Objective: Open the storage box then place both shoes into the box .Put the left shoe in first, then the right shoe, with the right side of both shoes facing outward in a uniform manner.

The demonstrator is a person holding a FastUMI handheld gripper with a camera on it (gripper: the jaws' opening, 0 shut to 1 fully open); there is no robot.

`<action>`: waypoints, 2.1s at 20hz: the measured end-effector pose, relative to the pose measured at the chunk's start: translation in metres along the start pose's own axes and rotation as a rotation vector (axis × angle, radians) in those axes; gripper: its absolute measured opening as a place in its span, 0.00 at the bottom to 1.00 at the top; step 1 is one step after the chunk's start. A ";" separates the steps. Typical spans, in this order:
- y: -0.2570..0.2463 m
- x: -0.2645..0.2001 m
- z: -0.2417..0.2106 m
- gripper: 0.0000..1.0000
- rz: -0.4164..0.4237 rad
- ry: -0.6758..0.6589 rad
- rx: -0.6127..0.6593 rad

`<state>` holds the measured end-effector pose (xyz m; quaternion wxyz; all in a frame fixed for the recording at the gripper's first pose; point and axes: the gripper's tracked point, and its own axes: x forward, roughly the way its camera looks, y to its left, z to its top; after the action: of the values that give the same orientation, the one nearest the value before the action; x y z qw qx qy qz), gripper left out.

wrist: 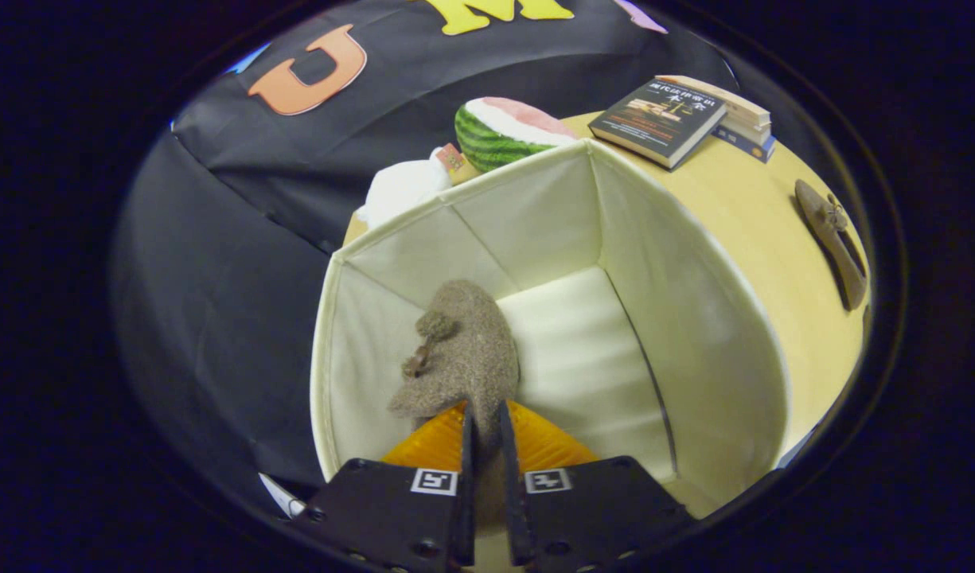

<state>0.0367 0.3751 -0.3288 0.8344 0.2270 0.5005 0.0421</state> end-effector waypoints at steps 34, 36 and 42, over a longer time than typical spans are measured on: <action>-0.408 -0.254 0.169 0.96 -0.161 -0.444 -0.231; -0.437 -0.236 0.172 0.97 -0.175 -0.401 -0.209; -0.492 -0.180 0.163 0.96 -0.188 -0.237 -0.174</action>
<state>0.0089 -0.1725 -0.3242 0.9043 0.1094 0.4120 -0.0202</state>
